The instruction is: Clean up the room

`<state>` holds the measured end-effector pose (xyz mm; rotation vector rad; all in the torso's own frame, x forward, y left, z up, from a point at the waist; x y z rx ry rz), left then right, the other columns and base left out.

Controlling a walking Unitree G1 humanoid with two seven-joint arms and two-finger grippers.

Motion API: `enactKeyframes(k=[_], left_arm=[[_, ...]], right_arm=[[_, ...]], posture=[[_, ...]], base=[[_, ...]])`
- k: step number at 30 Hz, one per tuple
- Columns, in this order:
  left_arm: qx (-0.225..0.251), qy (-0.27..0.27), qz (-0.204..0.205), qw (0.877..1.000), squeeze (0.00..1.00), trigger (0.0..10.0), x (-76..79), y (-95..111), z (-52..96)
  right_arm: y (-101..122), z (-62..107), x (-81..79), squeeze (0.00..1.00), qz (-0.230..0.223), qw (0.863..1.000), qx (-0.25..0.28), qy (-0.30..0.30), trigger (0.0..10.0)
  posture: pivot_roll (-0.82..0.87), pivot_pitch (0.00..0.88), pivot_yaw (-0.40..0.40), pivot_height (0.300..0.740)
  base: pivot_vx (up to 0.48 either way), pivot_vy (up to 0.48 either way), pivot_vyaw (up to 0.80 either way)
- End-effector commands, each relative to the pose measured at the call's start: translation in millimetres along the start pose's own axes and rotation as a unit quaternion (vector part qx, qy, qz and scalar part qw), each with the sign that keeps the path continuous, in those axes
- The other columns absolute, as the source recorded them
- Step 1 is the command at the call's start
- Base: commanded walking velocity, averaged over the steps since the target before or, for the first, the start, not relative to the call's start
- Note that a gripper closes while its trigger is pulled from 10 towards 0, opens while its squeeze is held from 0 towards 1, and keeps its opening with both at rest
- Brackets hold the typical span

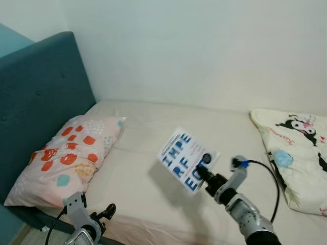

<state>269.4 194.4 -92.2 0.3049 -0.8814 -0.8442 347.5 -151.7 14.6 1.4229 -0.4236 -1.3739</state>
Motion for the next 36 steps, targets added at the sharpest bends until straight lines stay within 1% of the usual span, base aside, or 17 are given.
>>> enactKeyframes(k=[1,2,3,4,6,7,9,10,13,16,19,23,29,32,34,35,36], left_arm=[[-0.017,0.033,-0.009,0.999,0.0,10.0,-21.0,-9.6,7.6],[-0.03,0.045,-0.013,0.998,0.0,10.0,-28.4,-18.4,11.3],[-0.042,0.052,-0.016,0.998,0.0,10.0,-32.0,-26.1,13.5],[-0.042,0.052,-0.016,0.998,0.0,10.0,-32.0,-26.1,13.5],[-0.066,0.065,-0.036,0.995,0.0,10.0,-36.5,-38.4,16.3],[-0.066,0.065,-0.036,0.995,0.0,10.0,-36.5,-38.4,16.3],[-0.085,0.069,-0.064,0.992,0.0,10.0,-37.2,-47.6,17.6],[-0.091,0.065,-0.073,0.991,0.0,10.0,-34.6,-50.0,16.8],[-0.095,0.055,-0.085,0.99,0.0,10.0,-27.7,-51.2,14.0],[-0.095,0.055,-0.086,0.99,0.0,10.0,-27.1,-51.1,13.6],[-0.096,0.049,-0.09,0.99,0.0,10.0,-22.4,-50.6,11.4],[-0.097,0.048,-0.089,0.99,0.0,10.0,-21.8,-50.3,11.0],[-0.095,0.051,-0.087,0.99,0.0,10.0,-22.4,-49.3,10.8],[-0.097,0.06,-0.084,0.99,0.0,10.0,-23.8,-49.8,10.8],[-0.1,0.064,-0.083,0.989,0.0,10.0,-24.7,-50.8,11.0],[-0.115,0.071,-0.09,0.987,0.0,10.0,-26.3,-55.8,12.1],[-0.115,0.071,-0.09,0.987,0.0,10.0,-26.3,-55.8,12.1]], right_arm=[[1.4,-4.4,-5.7,0.0,0.017,1.0,0.002,0.009,10.0],[-4.2,-5.7,-8.7,0.0,0.026,1.0,-0.008,0.014,10.0],[-7.6,-7.1,-11.2,0.0,0.03,0.999,-0.013,0.017,10.0],[-7.6,-7.1,-11.2,0.0,0.03,0.999,-0.013,0.017,10.0],[-13.0,-10.4,-14.3,0.0,0.042,0.999,-0.023,0.02,10.0],[-13.0,-10.4,-14.3,0.0,0.042,0.999,-0.023,0.02,10.0],[-18.0,-13.8,-16.4,0.0,0.061,0.997,-0.033,0.021,10.0],[-19.8,-14.5,-16.4,0.0,0.068,0.997,-0.036,0.019,10.0],[-25.7,-13.7,-14.0,0.0,0.078,0.996,-0.046,0.013,10.0],[-27.1,-13.5,-13.7,0.0,0.08,0.996,-0.049,0.012,10.0],[-29.9,-14.0,-13.3,0.0,0.083,0.995,-0.052,0.009,10.0],[-30.6,-14.0,-12.7,0.0,0.083,0.995,-0.051,0.007,10.0],[-37.3,-12.0,-9.1,0.0,0.085,0.995,-0.059,-0.003,10.0],[-50.6,-5.9,-2.8,0.0,0.078,0.994,-0.079,-0.02,10.0],[-54.3,-4.0,-1.2,0.0,0.076,0.993,-0.084,-0.024,10.0],[-57.0,-2.6,-0.5,0.0,0.074,0.993,-0.087,-0.025,10.0],[-57.0,-2.6,-0.5,0.0,0.074,0.993,-0.087,-0.025,10.0]], posture=[[0.05,0.0,-0.011,0.721],[0.05,0.0,-0.012,0.721],[0.05,0.0,-0.014,0.721],[0.05,0.0,-0.014,0.721],[0.05,0.0,-0.011,0.721],[0.05,0.0,-0.011,0.721],[0.05,0.0,-0.01,0.721],[0.05,0.0,-0.01,0.721],[0.05,0.0,-0.009,0.721],[0.05,0.0,-0.009,0.721],[0.05,0.0,-0.003,0.721],[0.05,0.0,0.0,0.721],[0.05,0.0,0.002,0.721],[0.05,0.0,0.001,0.721],[0.05,0.0,0.001,0.721],[0.05,0.0,0.003,0.721],[0.05,0.0,0.003,0.721]], base=[[0.0,0.0,0.8],[0.0,0.0,0.8],[0.0,0.0,0.79],[0.0,0.0,0.79],[0.0,0.0,0.79],[0.0,0.0,0.79],[0.0,0.0,0.78],[0.0,0.0,0.78],[0.0,0.0,0.78],[0.0,0.0,0.78],[0.0,0.0,0.78],[0.0,0.0,0.78],[0.0,0.0,0.77],[0.0,0.0,0.77],[0.0,0.0,0.77],[-0.48,0.0,0.77],[-0.48,0.0,0.77]])
Point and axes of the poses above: a point about 5 cm out from each wrist's last joint towards the gripper, its own z axis pointing back from the gripper into the wrist, its own y axis along the axis of the wrist's last joint, x = y × z, the point moved 6 cm from there along -z, pointing out of the wrist towards the gripper, and after that the axes turned 7 degrees about z, right-handed, at the moved point
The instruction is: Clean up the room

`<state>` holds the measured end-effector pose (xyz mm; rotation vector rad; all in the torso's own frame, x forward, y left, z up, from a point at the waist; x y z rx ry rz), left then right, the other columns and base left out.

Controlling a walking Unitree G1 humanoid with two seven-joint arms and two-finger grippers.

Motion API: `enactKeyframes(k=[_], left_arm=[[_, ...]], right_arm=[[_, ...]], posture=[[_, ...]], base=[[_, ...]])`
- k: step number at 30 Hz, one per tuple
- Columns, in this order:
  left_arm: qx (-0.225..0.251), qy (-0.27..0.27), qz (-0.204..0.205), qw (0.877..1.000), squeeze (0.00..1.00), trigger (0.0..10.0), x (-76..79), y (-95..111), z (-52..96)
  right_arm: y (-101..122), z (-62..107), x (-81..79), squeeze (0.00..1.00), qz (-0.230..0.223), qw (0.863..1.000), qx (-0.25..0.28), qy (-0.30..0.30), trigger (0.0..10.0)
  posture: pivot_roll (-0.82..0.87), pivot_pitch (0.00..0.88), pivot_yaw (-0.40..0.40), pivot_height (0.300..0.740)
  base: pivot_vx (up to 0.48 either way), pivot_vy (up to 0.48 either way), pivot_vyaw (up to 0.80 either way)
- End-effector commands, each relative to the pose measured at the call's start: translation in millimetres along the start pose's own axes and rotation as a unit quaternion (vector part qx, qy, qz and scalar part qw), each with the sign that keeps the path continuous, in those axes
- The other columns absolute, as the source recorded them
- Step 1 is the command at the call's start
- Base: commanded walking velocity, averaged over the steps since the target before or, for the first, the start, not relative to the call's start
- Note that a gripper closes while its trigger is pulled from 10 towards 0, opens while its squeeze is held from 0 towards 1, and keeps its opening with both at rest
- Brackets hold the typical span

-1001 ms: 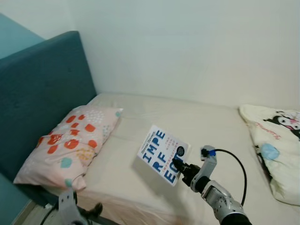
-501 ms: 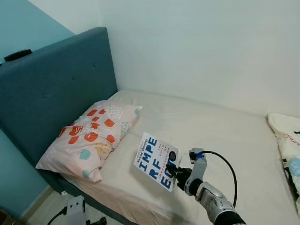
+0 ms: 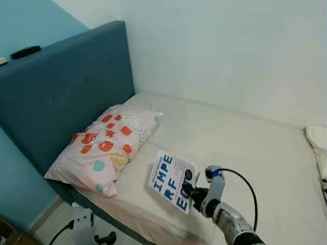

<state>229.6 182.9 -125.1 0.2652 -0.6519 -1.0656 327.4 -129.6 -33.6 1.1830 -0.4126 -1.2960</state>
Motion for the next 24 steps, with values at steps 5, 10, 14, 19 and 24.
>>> enactKeyframes(k=[5,10,14,19,24], left_arm=[[-0.022,0.014,-0.004,1.0,0.0,10.0,-2.4,-12.0,0.3],[-0.023,0.01,-0.02,0.999,0.0,10.0,-1.1,-11.3,0.1],[-0.015,-0.001,-0.023,1.0,0.0,10.0,2.5,-8.4,-0.4],[-0.02,-0.004,-0.034,0.999,0.0,10.0,3.3,-9.6,-0.4],[-0.017,-0.002,-0.034,0.999,0.0,10.0,3.4,-9.0,-0.6]], right_arm=[[-3.3,1.0,-0.4,0.0,-0.005,1.0,0.006,-0.003,10.0],[-3.0,0.6,-0.2,0.0,-0.004,1.0,0.007,-0.004,10.0],[-3.2,0.6,0.2,0.0,-0.005,1.0,0.007,-0.006,10.0],[-3.4,0.6,0.4,0.0,-0.007,1.0,0.008,-0.008,10.0],[-4.2,1.3,1.9,0.0,-0.008,1.0,0.008,-0.012,10.0]], posture=[[0.05,0.0,0.008,0.721],[0.05,0.0,0.008,0.721],[0.05,0.0,0.009,0.721],[0.05,0.0,0.012,0.721],[0.05,0.0,0.014,0.721]], base=[[-0.384,0.0,0.77],[0.0,0.0,0.77],[0.0,0.0,0.77],[0.0,0.0,0.77],[0.0,0.0,0.76]])
Point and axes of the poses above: a point about 5 cm out from each wrist's last joint towards the gripper, its own z axis pointing back from the gripper into the wrist, its own y axis along the axis of the wrist's last joint, x = y × z, the point moved 6 cm from there along -z, pointing out of the wrist towards the gripper, and after that the axes turned 7 degrees about z, right-handed, at the moved point
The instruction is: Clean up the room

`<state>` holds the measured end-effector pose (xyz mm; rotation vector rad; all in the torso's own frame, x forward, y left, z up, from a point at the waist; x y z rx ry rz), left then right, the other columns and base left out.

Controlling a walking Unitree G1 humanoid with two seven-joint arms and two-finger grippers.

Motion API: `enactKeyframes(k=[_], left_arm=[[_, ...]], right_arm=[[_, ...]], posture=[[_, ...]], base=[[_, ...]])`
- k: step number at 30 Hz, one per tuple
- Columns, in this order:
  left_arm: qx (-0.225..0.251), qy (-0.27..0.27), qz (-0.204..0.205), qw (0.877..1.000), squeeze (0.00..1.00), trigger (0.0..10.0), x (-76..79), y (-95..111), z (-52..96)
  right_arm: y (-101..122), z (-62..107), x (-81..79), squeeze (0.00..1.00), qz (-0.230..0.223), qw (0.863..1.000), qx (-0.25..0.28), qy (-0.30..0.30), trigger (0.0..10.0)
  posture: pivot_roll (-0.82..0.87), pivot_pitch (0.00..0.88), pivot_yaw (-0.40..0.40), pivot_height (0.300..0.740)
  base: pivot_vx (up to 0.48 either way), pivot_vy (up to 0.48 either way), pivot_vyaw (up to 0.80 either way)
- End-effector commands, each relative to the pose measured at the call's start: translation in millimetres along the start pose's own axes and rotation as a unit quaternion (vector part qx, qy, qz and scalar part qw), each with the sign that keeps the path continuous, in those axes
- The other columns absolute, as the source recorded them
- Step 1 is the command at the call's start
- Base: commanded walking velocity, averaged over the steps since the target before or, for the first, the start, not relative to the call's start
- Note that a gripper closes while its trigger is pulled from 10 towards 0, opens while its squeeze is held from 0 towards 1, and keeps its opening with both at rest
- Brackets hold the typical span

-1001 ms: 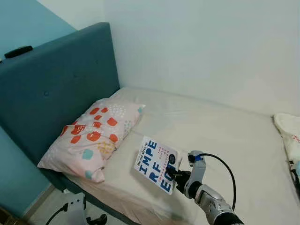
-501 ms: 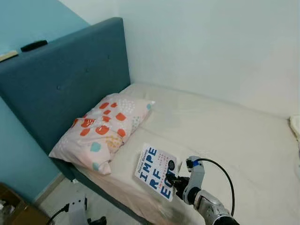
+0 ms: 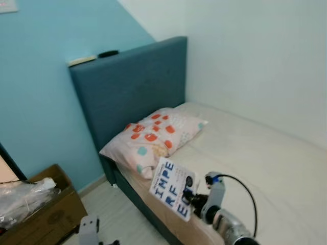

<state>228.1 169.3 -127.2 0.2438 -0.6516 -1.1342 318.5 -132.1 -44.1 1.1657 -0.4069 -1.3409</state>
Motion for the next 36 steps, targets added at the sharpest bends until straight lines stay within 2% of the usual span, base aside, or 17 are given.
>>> enactKeyframes(k=[1,9,12,16,36], left_arm=[[-0.001,0.011,-0.005,1.0,0.0,10.0,-7.2,-1.0,1.7],[-0.005,0.008,-0.016,1.0,0.0,10.0,-5.2,-1.4,1.2],[-0.008,0.006,-0.022,1.0,0.0,10.0,-4.1,-2.2,1.0],[-0.009,0.004,-0.024,1.0,0.0,10.0,-3.0,-2.8,0.7],[-0.01,-0.001,-0.024,1.0,0.0,10.0,-0.3,-3.6,0.2]], right_arm=[[8.8,-2.6,-1.7,0.0,0.008,1.0,0.015,0.002,10.0],[11.2,-0.7,8.1,0.0,0.004,0.999,0.02,-0.028,10.0],[11.0,2.9,23.1,0.0,-0.004,0.997,0.014,-0.073,10.0],[11.4,7.2,35.5,0.0,-0.013,0.994,0.013,-0.108,10.0],[2.4,10.4,35.9,0.0,-0.025,0.994,0.007,-0.105,10.0]], posture=[[0.05,0.0,0.014,0.721],[0.05,0.0,0.015,0.721],[0.05,0.0,0.016,0.721],[0.04,0.0,0.017,0.721],[0.04,0.0,0.016,0.721]], base=[[0.0,0.0,0.76],[0.0,0.0,0.65],[0.316,0.0,0.0],[0.367,0.0,0.0],[0.48,0.0,0.0]])
Point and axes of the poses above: a point about 5 cm out from each wrist's last joint towards the gripper, its own z axis pointing back from the gripper into the wrist, its own y axis along the axis of the wrist's last joint, x = y × z, the point moved 6 cm from there along -z, pointing out of the wrist towards the gripper, and after that the axes turned 7 degrees about z, right-handed, at the moved point
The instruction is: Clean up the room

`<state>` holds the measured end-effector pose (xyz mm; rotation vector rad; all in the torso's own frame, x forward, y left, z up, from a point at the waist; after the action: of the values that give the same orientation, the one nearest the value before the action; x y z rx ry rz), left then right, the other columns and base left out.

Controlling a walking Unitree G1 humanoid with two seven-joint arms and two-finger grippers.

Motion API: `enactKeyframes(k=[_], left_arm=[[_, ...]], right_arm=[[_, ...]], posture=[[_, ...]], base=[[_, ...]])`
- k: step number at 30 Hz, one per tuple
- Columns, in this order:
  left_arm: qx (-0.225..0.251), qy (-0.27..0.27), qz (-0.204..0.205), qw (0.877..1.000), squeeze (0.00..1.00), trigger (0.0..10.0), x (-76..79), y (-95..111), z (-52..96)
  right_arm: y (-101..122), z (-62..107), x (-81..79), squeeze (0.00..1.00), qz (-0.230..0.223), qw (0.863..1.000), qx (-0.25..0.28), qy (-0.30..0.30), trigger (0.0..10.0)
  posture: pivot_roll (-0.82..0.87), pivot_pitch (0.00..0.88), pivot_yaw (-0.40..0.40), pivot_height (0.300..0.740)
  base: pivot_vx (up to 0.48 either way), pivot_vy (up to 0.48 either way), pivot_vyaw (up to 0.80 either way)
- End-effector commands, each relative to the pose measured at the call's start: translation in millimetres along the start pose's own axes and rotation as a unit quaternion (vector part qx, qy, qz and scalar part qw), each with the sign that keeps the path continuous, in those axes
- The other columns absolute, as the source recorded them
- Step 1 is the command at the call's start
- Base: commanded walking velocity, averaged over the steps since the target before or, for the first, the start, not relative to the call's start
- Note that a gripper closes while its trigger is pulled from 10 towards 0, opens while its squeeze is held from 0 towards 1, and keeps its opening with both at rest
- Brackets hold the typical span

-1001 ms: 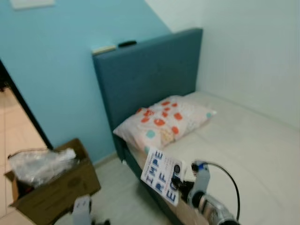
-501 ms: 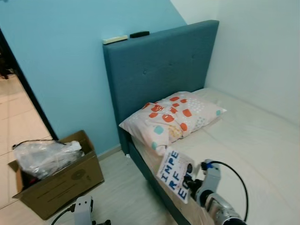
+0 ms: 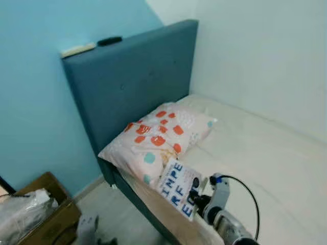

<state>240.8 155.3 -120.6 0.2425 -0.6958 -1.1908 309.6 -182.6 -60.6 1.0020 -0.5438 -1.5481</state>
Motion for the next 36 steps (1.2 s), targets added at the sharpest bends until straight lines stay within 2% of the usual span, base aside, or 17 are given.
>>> enactKeyframes(k=[1,3,6,10,12,14,16,18,20,21,23,24,27,30,36], left_arm=[[-0.011,0.021,0.005,1.0,0.0,10.0,-17.3,-10.4,5.4],[-0.007,0.02,0.013,1.0,0.0,10.0,-16.7,-9.7,5.2],[-0.015,0.013,-0.002,1.0,0.0,10.0,-14.5,-11.5,4.9],[-0.022,0.026,-0.011,0.999,0.0,10.0,-17.8,-14.4,5.3],[-0.02,0.035,0.004,0.999,0.0,10.0,-20.1,-14.4,5.6],[-0.022,0.036,0.002,0.999,0.0,10.0,-20.4,-15.0,5.7],[-0.023,0.038,-0.001,0.999,0.0,10.0,-21.4,-15.7,6.0],[-0.023,0.039,0.0,0.999,0.0,10.0,-21.5,-15.7,6.0],[-0.025,0.038,-0.002,0.999,0.0,10.0,-21.9,-17.2,6.3],[-0.025,0.038,-0.002,0.999,0.0,10.0,-21.9,-17.2,6.3],[-0.028,0.038,-0.003,0.999,0.0,10.0,-22.9,-19.3,6.9],[-0.028,0.038,-0.003,0.999,0.0,10.0,-22.9,-19.3,6.9],[-0.032,0.038,-0.004,0.999,0.0,10.0,-24.1,-22.1,7.6],[-0.034,0.038,-0.005,0.999,0.0,10.0,-24.2,-23.2,7.8],[-0.037,0.037,-0.008,0.999,0.0,10.0,-24.4,-24.6,8.1]], right_arm=[[10.4,-6.5,-15.2,0.0,0.001,1.0,0.016,0.021,10.0],[9.2,-5.8,-12.9,0.0,-0.001,1.0,0.014,0.017,10.0],[8.6,-5.3,-11.8,0.0,-0.003,1.0,0.013,0.016,10.0],[5.0,-3.9,-7.9,0.0,-0.012,1.0,0.006,0.01,10.0],[-1.7,-2.4,-6.8,0.0,-0.027,0.999,-0.011,0.014,10.0],[-7.8,-0.6,-4.0,0.0,-0.041,0.999,-0.025,0.012,10.0],[-15.1,3.0,3.3,0.0,-0.076,0.996,-0.04,0.001,10.0],[-16.0,3.5,4.3,0.0,-0.08,0.996,-0.042,-0.001,10.0],[-19.0,7.3,16.0,0.0,-0.093,0.994,-0.048,-0.026,10.0],[-19.0,7.3,16.0,0.0,-0.093,0.994,-0.048,-0.026,10.0],[-19.9,12.4,31.2,0.0,-0.119,0.99,-0.046,-0.058,10.0],[-19.9,12.4,31.2,0.0,-0.119,0.99,-0.046,-0.058,10.0],[-20.7,19.2,47.8,0.0,-0.151,0.984,-0.046,-0.088,10.0],[-21.9,21.3,51.3,0.0,-0.171,0.98,-0.047,-0.092,10.0],[-33.0,23.0,48.2,0.0,-0.174,0.978,-0.078,-0.088,10.0]], posture=[[0.03,0.0,0.015,0.721],[0.03,0.0,0.015,0.721],[0.03,0.0,0.014,0.721],[0.03,0.0,0.014,0.721],[0.03,0.0,0.014,0.721],[0.03,0.0,0.013,0.721],[0.03,0.0,0.013,0.721],[0.03,0.0,0.013,0.721],[0.03,0.0,0.012,0.721],[0.03,0.0,0.012,0.721],[0.03,0.001,0.012,0.721],[0.03,0.001,0.012,0.721],[0.03,0.005,0.014,0.721],[0.03,0.006,0.017,0.721],[0.03,0.01,0.023,0.721]], base=[[0.368,0.0,0.0],[0.0,0.0,0.0],[0.0,0.0,0.0],[0.0,-0.478,0.0],[0.0,0.0,0.0],[0.0,0.0,0.0],[0.0,0.0,0.0],[0.0,0.0,0.0],[0.0,0.0,0.0],[0.0,0.0,0.0],[0.0,0.0,0.0],[0.0,0.0,0.0],[0.0,0.0,0.0],[0.0,0.0,0.0],[0.0,0.0,0.0]])
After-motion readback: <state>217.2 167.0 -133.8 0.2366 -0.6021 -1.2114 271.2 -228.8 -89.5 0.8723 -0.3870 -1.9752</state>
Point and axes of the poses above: a point about 5 cm out from each wrist's last joint towards the gripper, its own z axis pointing back from the gripper into the wrist, its own y axis along the axis of the wrist's last joint, x = y × z, the point moved 6 cm from there along -z, pointing out of the wrist towards the gripper, and after that the axes turned 7 degrees about z, right-handed, at the moved point
